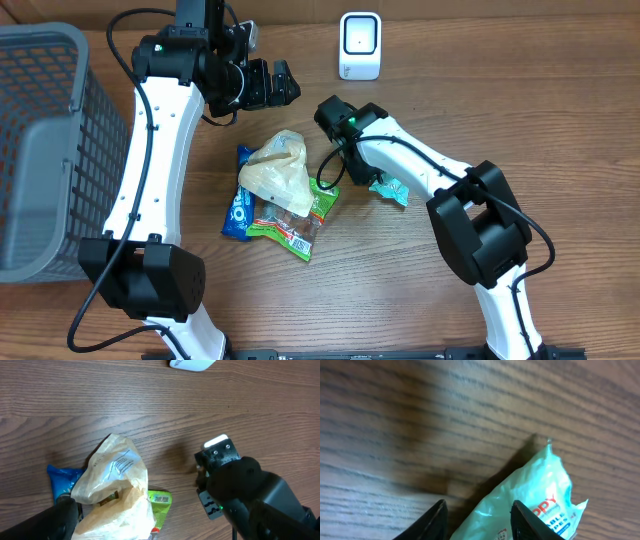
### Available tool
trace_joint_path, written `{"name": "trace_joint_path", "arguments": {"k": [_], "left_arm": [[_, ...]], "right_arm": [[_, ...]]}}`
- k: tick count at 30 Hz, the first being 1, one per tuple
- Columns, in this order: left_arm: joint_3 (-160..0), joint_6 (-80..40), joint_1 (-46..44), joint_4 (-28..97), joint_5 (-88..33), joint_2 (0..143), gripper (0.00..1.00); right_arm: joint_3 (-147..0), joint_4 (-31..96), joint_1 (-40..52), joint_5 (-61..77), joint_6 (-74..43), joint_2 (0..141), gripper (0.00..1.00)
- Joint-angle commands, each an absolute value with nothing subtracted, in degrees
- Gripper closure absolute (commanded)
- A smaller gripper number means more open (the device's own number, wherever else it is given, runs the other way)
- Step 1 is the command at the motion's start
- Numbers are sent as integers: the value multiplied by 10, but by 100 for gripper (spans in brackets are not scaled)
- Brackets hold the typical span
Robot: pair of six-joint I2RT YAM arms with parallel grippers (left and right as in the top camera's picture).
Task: Scan the item barcode
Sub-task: 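Release the wipes pack and raise the right gripper to the right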
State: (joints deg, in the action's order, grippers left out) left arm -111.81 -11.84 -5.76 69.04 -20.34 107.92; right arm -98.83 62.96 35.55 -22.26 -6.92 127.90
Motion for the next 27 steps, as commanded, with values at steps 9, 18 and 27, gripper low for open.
{"name": "trace_joint_path", "arguments": {"k": [9, 18, 27], "left_arm": [[-1129, -113, -60, 690, -199, 1080, 0], [-1129, -113, -60, 690, -199, 1080, 1], [-1129, -113, -60, 690, -199, 1080, 0]], "right_arm": [[-1098, 746, 263, -72, -287, 1209, 59], [-1015, 711, 91, 237, -41, 1210, 48], [-885, 581, 25, 373, 75, 1214, 39]]}}
